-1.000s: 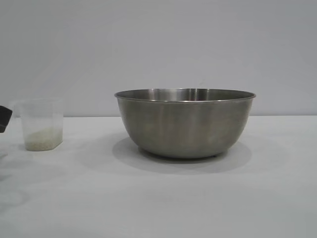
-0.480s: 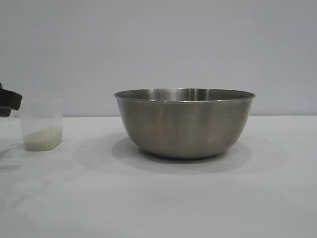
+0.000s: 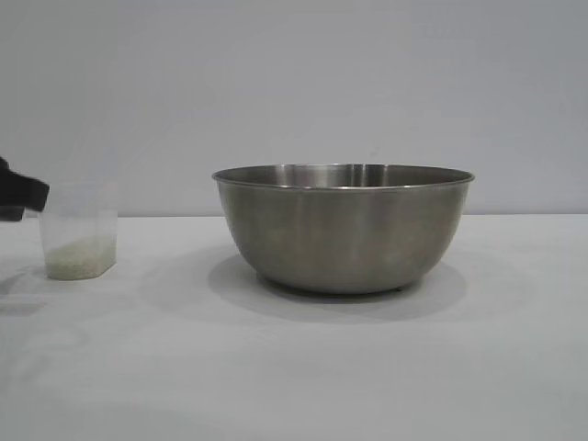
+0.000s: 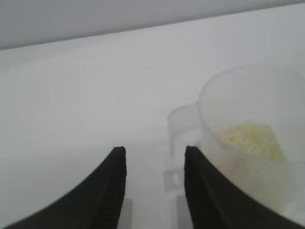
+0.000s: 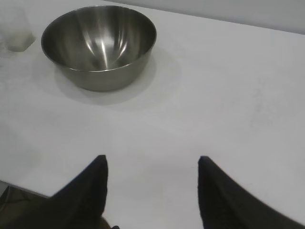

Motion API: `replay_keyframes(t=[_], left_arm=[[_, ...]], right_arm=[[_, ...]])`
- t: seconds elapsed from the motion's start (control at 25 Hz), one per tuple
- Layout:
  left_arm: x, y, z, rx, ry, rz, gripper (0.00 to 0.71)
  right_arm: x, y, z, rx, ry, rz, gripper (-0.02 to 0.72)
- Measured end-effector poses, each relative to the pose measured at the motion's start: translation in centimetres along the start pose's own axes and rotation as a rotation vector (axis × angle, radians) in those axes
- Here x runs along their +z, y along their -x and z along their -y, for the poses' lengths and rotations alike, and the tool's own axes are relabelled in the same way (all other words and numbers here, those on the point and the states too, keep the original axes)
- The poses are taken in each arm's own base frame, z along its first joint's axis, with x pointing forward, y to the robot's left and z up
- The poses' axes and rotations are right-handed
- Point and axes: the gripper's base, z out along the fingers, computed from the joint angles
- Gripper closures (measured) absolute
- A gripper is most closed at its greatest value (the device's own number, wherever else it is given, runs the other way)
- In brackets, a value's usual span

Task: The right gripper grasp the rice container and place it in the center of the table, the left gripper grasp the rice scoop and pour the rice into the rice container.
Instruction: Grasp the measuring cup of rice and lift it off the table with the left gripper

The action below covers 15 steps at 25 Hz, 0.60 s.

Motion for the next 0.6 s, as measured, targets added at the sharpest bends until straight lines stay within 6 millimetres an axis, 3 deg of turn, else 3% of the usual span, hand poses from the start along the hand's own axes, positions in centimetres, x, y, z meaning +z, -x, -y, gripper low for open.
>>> replay_keyframes(t=[0.16,0.6], left_arm=[[0.6,-0.4,0.1,0.002,0.000,-0.010,0.417],[3.6,0.8,0.8,-0.006,0.000,0.061,0.417]], right_arm=[[0.0,0.0,0.0,0.000,0.000,0.000,0.346],[0.0,0.0,0.0,0.000,0.000,0.000,0.346]])
